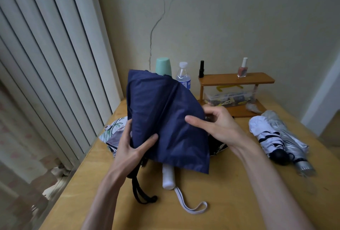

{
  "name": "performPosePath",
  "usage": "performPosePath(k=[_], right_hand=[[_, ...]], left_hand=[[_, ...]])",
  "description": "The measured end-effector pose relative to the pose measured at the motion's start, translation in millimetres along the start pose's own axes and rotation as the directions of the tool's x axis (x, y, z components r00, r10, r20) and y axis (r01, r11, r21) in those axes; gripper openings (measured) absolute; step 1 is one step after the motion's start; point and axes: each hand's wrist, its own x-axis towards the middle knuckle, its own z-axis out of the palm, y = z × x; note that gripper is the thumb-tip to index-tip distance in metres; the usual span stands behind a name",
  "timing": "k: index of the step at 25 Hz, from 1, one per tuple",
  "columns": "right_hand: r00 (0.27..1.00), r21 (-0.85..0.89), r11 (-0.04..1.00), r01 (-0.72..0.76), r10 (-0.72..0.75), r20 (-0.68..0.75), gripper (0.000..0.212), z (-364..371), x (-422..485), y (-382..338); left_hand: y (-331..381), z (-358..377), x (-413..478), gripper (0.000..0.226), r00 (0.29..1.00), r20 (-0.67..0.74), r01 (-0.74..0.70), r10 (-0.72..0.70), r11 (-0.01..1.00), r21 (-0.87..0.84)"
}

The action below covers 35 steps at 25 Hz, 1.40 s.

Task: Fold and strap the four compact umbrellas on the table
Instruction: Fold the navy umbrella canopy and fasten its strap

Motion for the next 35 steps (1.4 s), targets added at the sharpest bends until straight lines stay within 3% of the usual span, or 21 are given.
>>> performPosePath(k=[3, 5, 8, 12, 16, 18, 20, 22, 25, 28, 32, 35], right_hand=[[0.988, -0.189, 0.976, 0.109, -0.128, -0.091, 0.043, -16, 1, -2], [0.981, -0.239, 0.962, 0.135, -0.164, -0.105, 0.043, -19, 0, -6], [0.99, -0.132, 0.983, 0.125, -0.131, -0.044, 0.031, -22, 1, -4], [0.992, -0.063, 0.995, 0.072, -0.065, 0.104, 0.044, -21, 1, 2], [0.995, 0.035, 0.995, 0.089, -0.091, 0.045, 0.029, -21, -3, -4], [0.991, -0.157, 0.981, 0.117, -0.126, -0.05, 0.031, -25, -2, -6], [0.97, -0.424, 0.9, 0.101, -0.183, -0.157, 0.042, -27, -1, -7], [0.951, -0.529, 0.842, 0.105, -0.241, -0.195, 0.046, -24, -1, -7], [0.971, -0.381, 0.916, 0.126, -0.192, -0.142, 0.035, -21, 0, -5], [0.995, -0.243, 0.965, 0.099, -0.102, 0.0, 0.047, -22, 2, 1], [0.989, -0.323, 0.946, 0.038, -0.081, -0.123, 0.037, -28, 1, 4], [0.989, -0.22, 0.975, 0.018, -0.05, -0.141, 0.028, -31, 0, 4]], left_hand=[[-2, -3, 2, 0.093, 0.999, -0.035, -0.01, 0.009, 1.0, -0.005], [0, -3, 3, 0.086, 0.999, -0.044, -0.029, 0.029, 0.999, 0.014], [2, 0, 1, 0.07, 0.998, -0.041, -0.037, 0.038, 0.999, 0.01], [4, 1, -2, 0.065, 0.999, -0.009, -0.032, 0.032, 0.999, 0.02], [-1, -3, 1, 0.069, 0.998, -0.013, -0.067, 0.068, 0.996, 0.059], [-6, -7, 5, 0.074, 0.997, -0.035, -0.069, 0.07, 0.996, 0.049], [-5, -8, 5, 0.078, 0.996, -0.057, -0.071, 0.075, 0.996, 0.058], [-2, -3, 4, 0.078, 0.994, -0.072, -0.083, 0.088, 0.994, 0.07], [-1, 1, 3, 0.072, 0.994, -0.079, -0.066, 0.072, 0.995, 0.07], [-3, 0, 4, 0.073, 0.995, -0.079, -0.057, 0.062, 0.996, 0.065], [-6, -1, 7, 0.083, 0.986, -0.116, -0.106, 0.117, 0.99, 0.091], [-9, -2, 9, 0.085, 0.986, -0.123, -0.097, 0.109, 0.99, 0.097]])
